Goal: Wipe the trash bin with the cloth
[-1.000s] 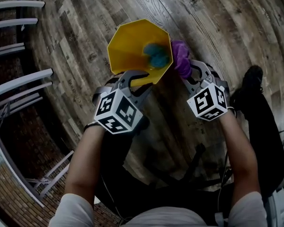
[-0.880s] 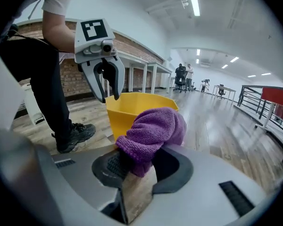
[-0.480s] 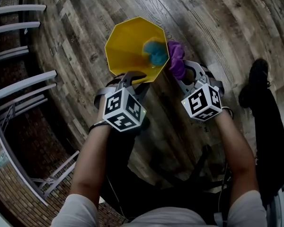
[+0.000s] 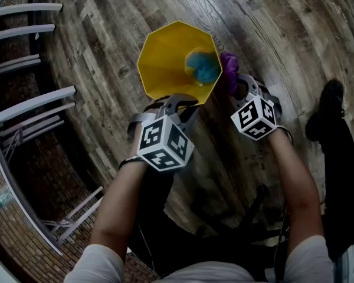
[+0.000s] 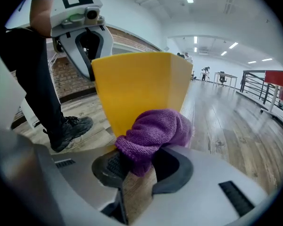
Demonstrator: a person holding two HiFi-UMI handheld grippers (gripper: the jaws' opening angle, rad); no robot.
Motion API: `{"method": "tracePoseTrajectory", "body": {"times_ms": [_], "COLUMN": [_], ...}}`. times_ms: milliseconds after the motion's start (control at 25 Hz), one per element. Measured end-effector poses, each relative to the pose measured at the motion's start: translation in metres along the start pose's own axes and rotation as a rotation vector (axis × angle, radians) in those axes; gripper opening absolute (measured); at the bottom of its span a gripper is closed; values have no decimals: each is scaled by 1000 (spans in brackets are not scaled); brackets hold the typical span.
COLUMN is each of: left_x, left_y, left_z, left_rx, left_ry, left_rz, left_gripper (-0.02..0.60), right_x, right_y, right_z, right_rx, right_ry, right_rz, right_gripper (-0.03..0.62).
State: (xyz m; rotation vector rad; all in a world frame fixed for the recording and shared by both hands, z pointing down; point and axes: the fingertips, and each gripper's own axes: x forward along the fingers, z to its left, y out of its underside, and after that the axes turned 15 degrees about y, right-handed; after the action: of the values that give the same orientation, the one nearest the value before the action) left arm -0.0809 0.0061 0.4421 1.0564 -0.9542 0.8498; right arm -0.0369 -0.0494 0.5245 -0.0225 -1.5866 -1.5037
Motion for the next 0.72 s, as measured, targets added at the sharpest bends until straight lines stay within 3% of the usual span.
{"method": "tracePoseTrajectory", "body": {"times_ms": [720], "left_x": [-1], "left_y": [-3], "left_z": [4], "left_rx": [-20], "left_ry": [18], "left_rz": [-29], "left_gripper": [14], "right_x": [88], "right_y": [76], "right_z": [14], "right_rx": [-27], "right_ry": [-75], "right_rz": [248], "right_gripper": [107]}}
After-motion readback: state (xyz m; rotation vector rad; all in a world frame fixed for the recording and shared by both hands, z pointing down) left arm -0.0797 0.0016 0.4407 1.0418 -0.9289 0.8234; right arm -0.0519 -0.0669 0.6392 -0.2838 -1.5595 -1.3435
